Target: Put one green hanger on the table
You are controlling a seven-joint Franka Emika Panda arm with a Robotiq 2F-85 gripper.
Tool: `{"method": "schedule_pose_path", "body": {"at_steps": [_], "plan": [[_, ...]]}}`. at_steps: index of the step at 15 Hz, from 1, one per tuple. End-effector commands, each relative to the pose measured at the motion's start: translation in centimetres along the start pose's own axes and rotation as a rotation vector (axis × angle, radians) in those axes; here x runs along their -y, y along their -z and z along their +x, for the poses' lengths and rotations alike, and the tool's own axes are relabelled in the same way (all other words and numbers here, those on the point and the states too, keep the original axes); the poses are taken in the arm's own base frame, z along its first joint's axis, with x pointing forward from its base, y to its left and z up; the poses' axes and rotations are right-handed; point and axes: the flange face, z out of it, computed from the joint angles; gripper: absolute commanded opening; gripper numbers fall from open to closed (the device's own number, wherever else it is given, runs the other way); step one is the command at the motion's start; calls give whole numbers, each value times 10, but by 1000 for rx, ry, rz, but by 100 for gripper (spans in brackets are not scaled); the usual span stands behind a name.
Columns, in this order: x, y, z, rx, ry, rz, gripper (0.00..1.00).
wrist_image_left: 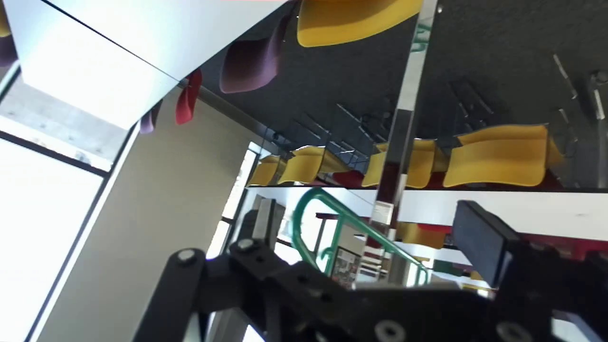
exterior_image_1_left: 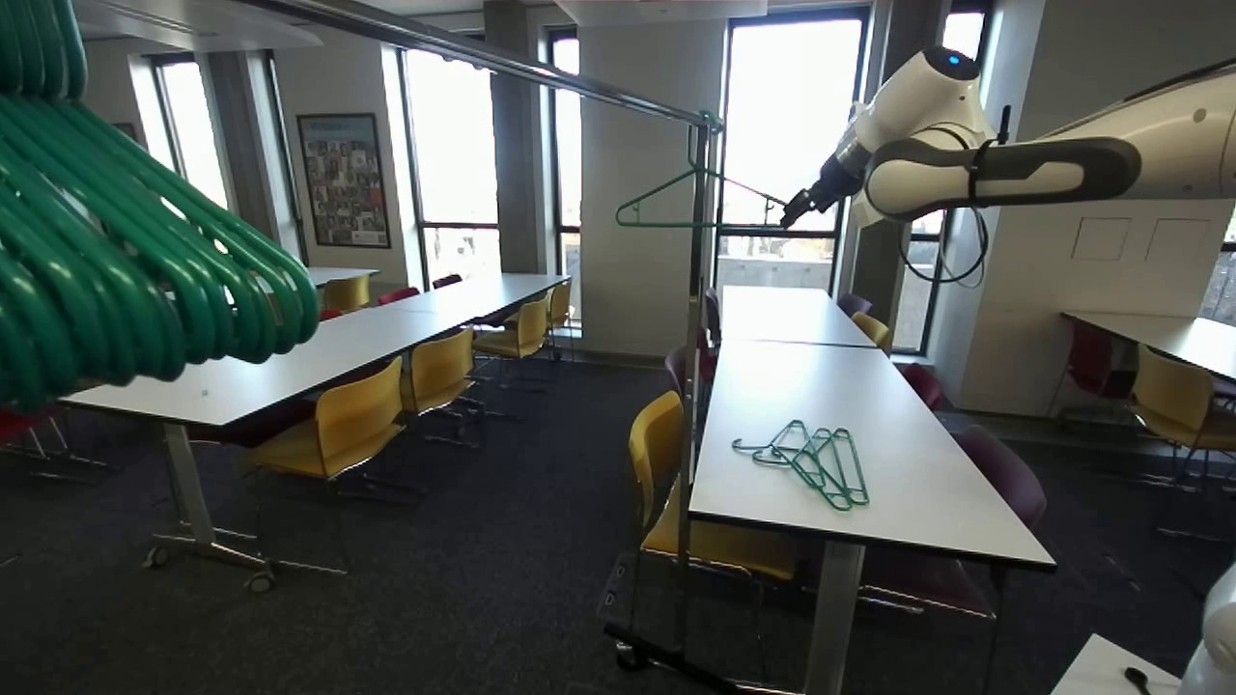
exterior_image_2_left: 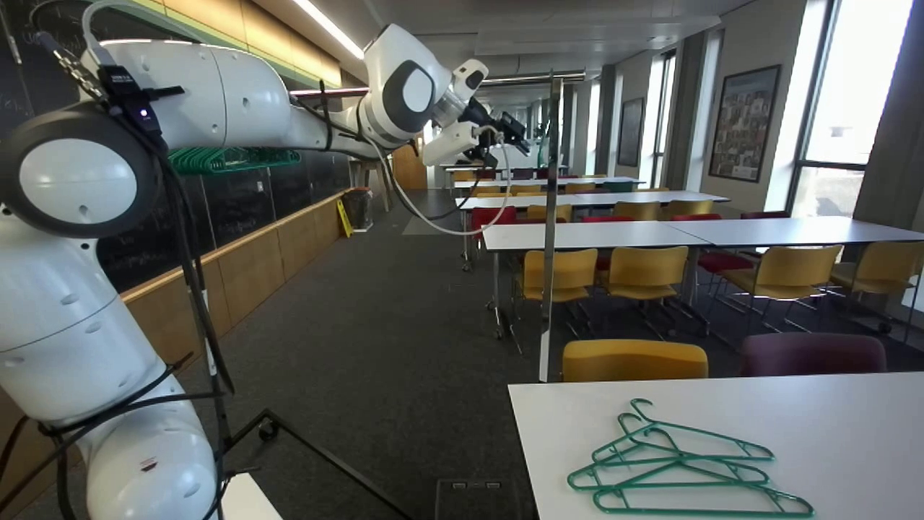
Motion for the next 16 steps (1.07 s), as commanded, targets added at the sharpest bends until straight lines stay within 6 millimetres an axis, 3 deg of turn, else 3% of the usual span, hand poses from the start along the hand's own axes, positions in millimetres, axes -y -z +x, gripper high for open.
{"method": "schedule_pose_path", "body": {"at_steps": [1, 10, 16], "plan": [[-27, -18, 13, -40, -101, -50, 100], [-19, -34, 43, -96, -230, 273, 100], [-19, -38, 52, -97, -236, 374, 100]]}}
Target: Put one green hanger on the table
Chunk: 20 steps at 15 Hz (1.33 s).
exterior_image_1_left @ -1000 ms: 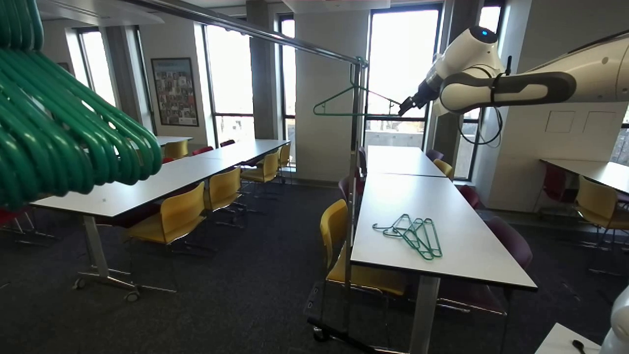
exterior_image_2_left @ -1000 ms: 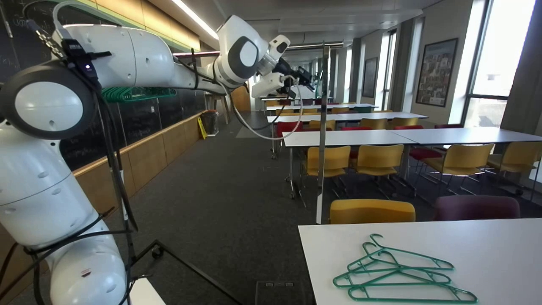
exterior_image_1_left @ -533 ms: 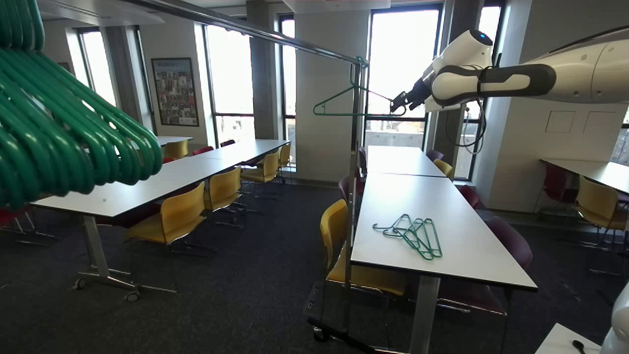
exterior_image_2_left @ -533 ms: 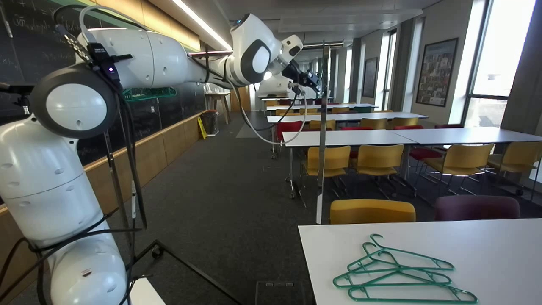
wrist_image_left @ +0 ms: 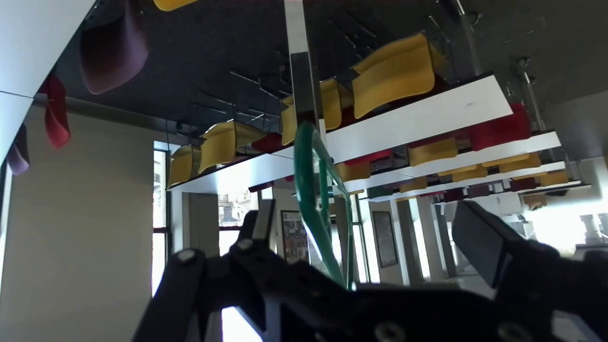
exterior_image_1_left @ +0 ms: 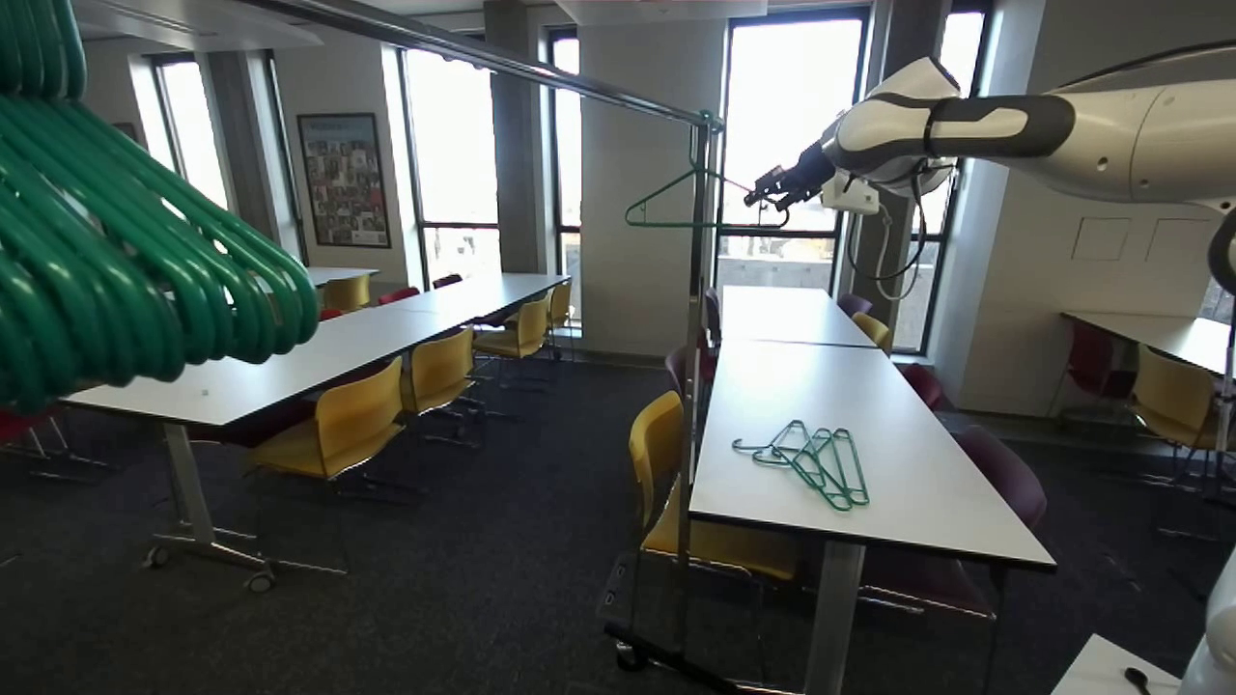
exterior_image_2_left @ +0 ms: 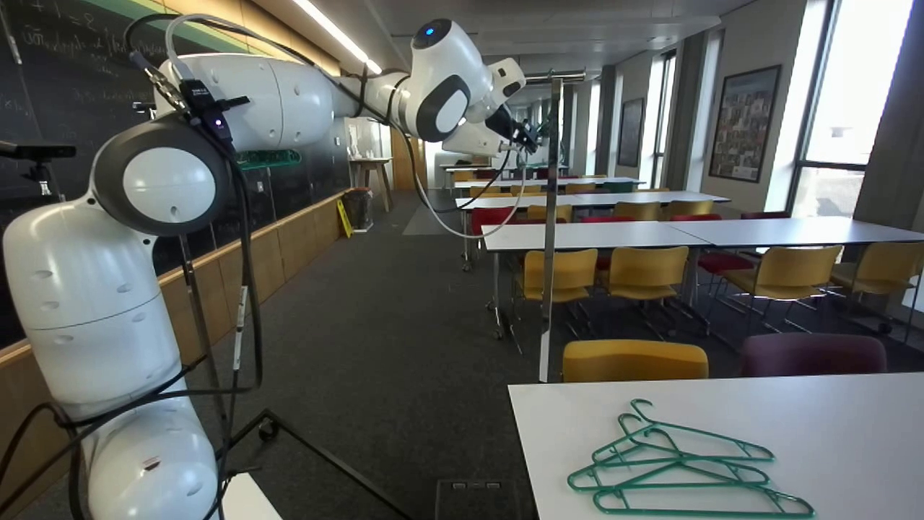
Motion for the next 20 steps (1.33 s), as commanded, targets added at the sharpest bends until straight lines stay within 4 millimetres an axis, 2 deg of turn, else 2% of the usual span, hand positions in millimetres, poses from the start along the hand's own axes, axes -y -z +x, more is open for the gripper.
{"method": "schedule_pose_path", "body": {"at_steps": [1, 2, 12, 15, 20], "plan": [[-2, 2, 13, 8, 7, 40, 90], [-2, 1, 13, 23, 2, 38, 74], [-8, 3, 11, 69, 35, -20, 1], [-1, 19, 14, 69, 91, -90, 1], [26, 59, 31, 23, 243, -199, 2]]}}
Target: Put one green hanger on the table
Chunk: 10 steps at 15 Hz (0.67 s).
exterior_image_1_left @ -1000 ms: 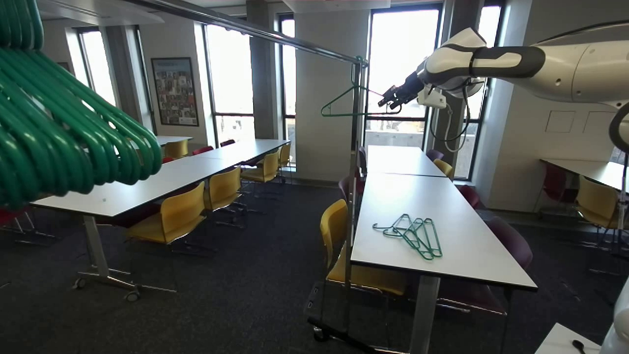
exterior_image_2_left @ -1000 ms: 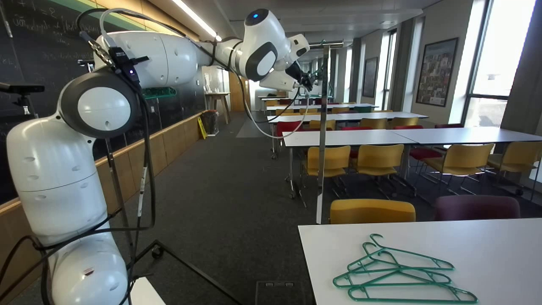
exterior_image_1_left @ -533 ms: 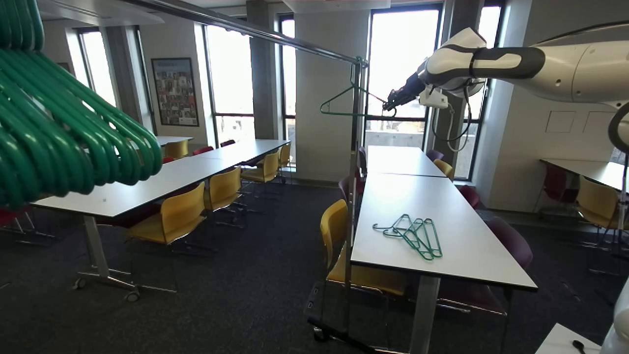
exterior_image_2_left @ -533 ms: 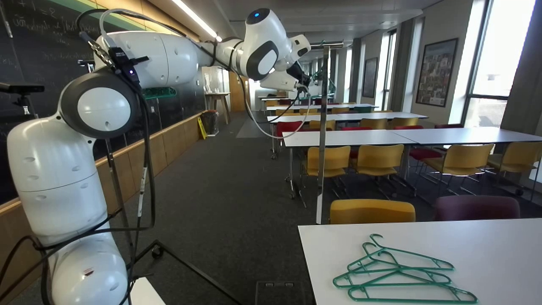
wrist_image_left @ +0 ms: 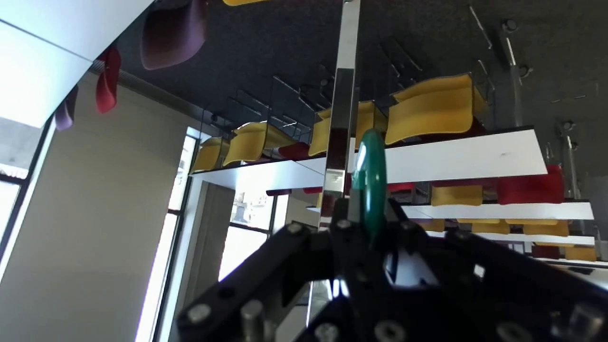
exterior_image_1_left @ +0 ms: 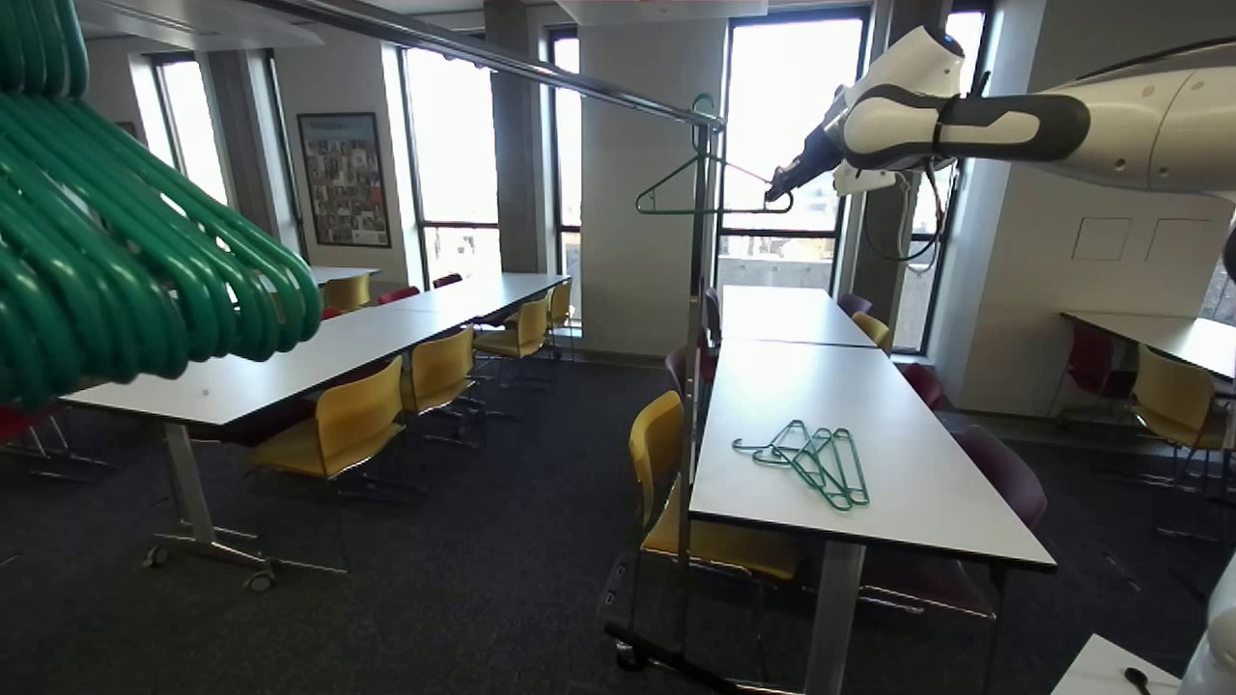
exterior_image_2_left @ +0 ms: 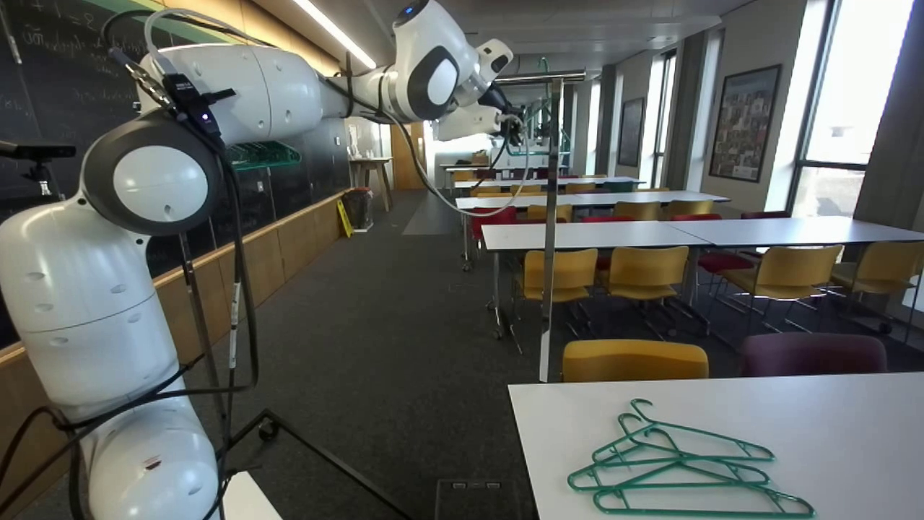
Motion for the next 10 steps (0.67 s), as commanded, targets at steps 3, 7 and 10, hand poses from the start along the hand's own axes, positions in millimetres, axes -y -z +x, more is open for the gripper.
{"method": "schedule_pose_path", "body": {"at_steps": [3, 7, 10], "plan": [[12, 42, 27, 22, 135, -105, 2], [26, 21, 38, 143, 205, -118, 2], [37, -2, 48, 208, 233, -105, 2]]}}
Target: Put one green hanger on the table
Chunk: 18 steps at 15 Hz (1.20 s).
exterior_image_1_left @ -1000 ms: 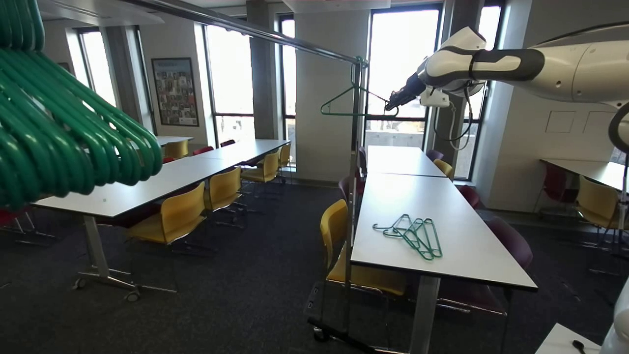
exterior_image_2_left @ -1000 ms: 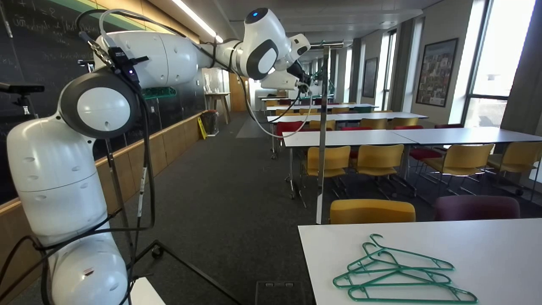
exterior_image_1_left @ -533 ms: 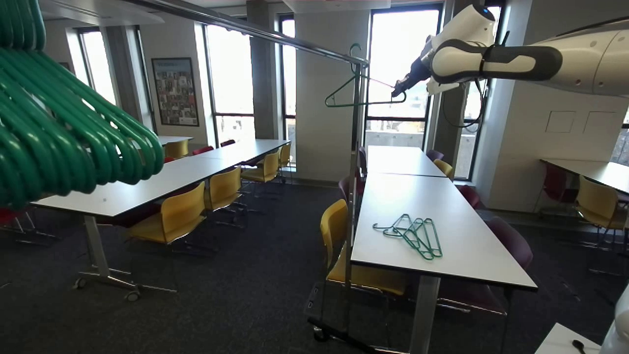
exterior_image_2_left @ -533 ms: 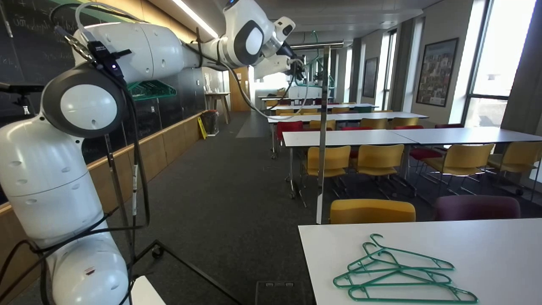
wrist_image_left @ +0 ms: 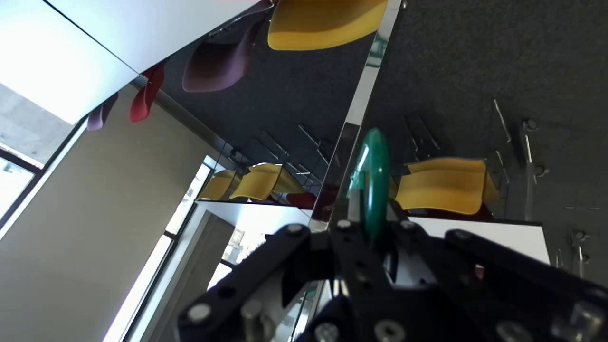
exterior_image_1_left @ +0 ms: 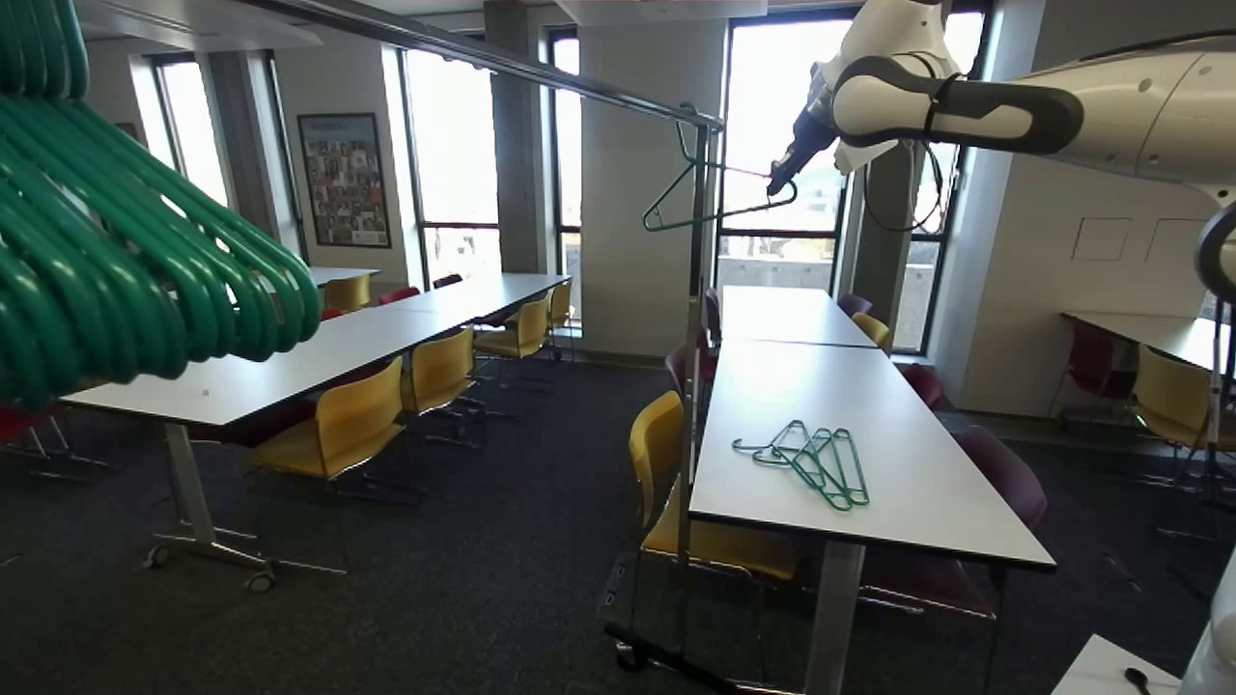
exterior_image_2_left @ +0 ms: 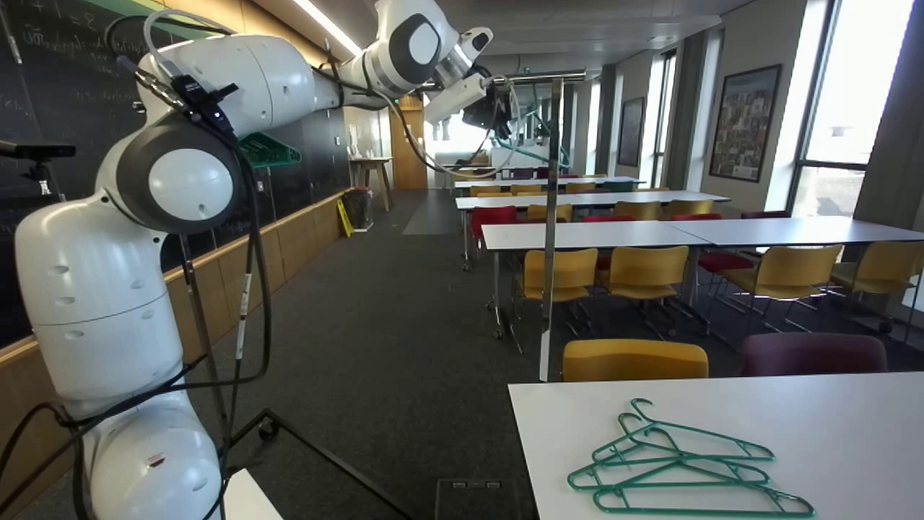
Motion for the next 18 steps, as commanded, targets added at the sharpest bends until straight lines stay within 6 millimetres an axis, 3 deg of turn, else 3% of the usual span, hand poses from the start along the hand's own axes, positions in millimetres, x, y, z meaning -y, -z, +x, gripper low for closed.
{"method": "schedule_pose_path", "body": {"at_steps": [1, 10, 14, 18], "plan": [[6, -19, 28, 49, 48, -9, 2], [41, -54, 52, 194, 132, -21, 2], [60, -71, 42, 278, 186, 38, 2], [67, -89, 7, 453, 222, 115, 2]]}}
